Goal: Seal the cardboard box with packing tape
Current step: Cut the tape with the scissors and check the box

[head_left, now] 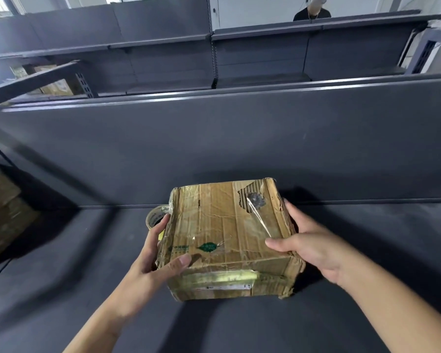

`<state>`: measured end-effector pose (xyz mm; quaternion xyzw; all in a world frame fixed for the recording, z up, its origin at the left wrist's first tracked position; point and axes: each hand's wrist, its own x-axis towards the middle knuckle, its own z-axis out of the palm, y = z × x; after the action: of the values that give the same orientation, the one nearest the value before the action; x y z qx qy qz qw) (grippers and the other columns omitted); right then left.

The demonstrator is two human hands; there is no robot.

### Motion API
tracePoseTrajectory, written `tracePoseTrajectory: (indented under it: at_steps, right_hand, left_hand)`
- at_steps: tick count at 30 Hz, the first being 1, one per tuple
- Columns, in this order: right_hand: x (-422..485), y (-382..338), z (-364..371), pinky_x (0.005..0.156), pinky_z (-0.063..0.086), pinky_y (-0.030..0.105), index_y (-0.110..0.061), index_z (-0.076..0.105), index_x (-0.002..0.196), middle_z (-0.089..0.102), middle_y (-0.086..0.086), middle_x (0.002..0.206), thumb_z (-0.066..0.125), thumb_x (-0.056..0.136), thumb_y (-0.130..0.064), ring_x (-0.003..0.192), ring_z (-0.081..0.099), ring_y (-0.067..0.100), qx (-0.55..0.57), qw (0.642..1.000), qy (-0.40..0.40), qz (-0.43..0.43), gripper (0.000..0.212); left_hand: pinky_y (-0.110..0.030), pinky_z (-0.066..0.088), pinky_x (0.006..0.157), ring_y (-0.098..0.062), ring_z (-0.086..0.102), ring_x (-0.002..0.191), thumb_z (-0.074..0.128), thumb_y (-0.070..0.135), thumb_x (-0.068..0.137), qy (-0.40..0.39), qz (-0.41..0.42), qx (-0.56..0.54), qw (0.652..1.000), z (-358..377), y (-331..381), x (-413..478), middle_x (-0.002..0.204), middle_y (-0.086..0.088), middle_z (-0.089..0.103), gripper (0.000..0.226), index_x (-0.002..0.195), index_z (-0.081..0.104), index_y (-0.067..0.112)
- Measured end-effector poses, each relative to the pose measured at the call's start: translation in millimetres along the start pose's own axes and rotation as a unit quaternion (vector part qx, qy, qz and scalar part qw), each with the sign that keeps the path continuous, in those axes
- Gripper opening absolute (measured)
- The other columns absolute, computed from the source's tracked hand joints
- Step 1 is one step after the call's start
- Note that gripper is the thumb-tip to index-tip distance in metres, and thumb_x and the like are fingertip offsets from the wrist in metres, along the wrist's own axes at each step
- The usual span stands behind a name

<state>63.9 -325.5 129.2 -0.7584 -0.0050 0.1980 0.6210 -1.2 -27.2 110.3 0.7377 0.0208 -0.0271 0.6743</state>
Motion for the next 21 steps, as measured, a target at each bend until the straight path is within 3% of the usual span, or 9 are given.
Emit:
tracePoseTrajectory:
  at_steps: [4,7,9,12,15,18,21]
  right_hand:
    - [22.0,-11.2,-12.1,0.120,0.029,0.040,-0.040,0.012,0.159,0.044,-0.012,0.154,0.095,0.063,-0.029,0.140,0.041,0.013,-0.113,0.993,-0.011,0.019,0.128]
    - [37.3,-15.1,-16.6,0.121,0.027,0.040,-0.034,0.012,0.160,0.037,-0.009,0.159,0.099,0.051,-0.041,0.145,0.036,0.016,-0.136,0.990,-0.027,0.032,0.140]
    - [46.7,-18.8,-17.2,0.119,0.030,0.041,-0.034,0.020,0.158,0.045,-0.008,0.155,0.100,0.047,-0.045,0.141,0.041,0.016,-0.142,0.989,-0.035,0.039,0.137]
    - [57.6,-25.0,-18.7,0.116,0.033,0.038,-0.032,0.031,0.153,0.052,-0.008,0.147,0.100,0.043,-0.047,0.136,0.045,0.016,-0.166,0.984,-0.053,0.042,0.131]
    - [67.5,-31.3,-19.7,0.120,0.029,0.040,-0.027,0.019,0.159,0.037,-0.003,0.160,0.098,0.029,-0.059,0.147,0.033,0.020,-0.202,0.977,-0.047,0.038,0.155]
    - [73.6,-40.1,-18.9,0.123,0.021,0.040,-0.018,0.001,0.161,0.012,0.002,0.169,0.091,0.038,-0.055,0.154,0.015,0.023,-0.241,0.970,-0.026,0.036,0.158]
    - [79.1,-46.8,-18.2,0.121,0.027,0.041,-0.019,0.009,0.160,0.019,0.003,0.167,0.091,0.039,-0.056,0.152,0.021,0.025,-0.277,0.960,-0.012,0.036,0.151]
  left_hand:
    - [-0.009,0.053,0.084,0.012,0.065,0.111,0.078,0.012,0.080,-0.006,-0.002,-0.001,1.000,-0.1,2.9,1.1,0.119,0.044,0.063,0.084,0.148,0.040,0.043]
    - [-0.009,0.052,0.081,0.007,0.067,0.111,0.073,0.012,0.077,-0.011,-0.008,0.002,1.000,-2.0,4.0,1.7,0.122,0.034,0.067,0.082,0.146,0.041,0.043]
    - [-0.010,0.053,0.081,-0.002,0.069,0.114,0.075,0.012,0.077,-0.011,-0.017,-0.002,1.000,-4.1,4.0,2.2,0.127,0.021,0.069,0.082,0.145,0.043,0.046]
    - [-0.010,0.053,0.081,-0.005,0.069,0.115,0.075,0.012,0.076,-0.010,-0.021,0.002,1.000,-5.2,4.8,2.4,0.127,0.016,0.070,0.082,0.144,0.044,0.045]
    - [-0.010,0.053,0.081,-0.002,0.069,0.114,0.075,0.010,0.077,-0.010,-0.022,0.005,1.000,-4.9,5.2,3.2,0.129,0.015,0.069,0.081,0.145,0.044,0.042]
    - [-0.009,0.052,0.082,0.001,0.068,0.113,0.075,0.010,0.077,-0.013,-0.021,0.011,1.000,-4.9,5.7,4.1,0.128,0.017,0.070,0.080,0.144,0.044,0.040]
    - [-0.010,0.052,0.082,0.001,0.068,0.114,0.075,0.010,0.078,-0.014,-0.022,0.017,1.000,-5.3,6.8,5.5,0.127,0.019,0.070,0.079,0.143,0.044,0.041]
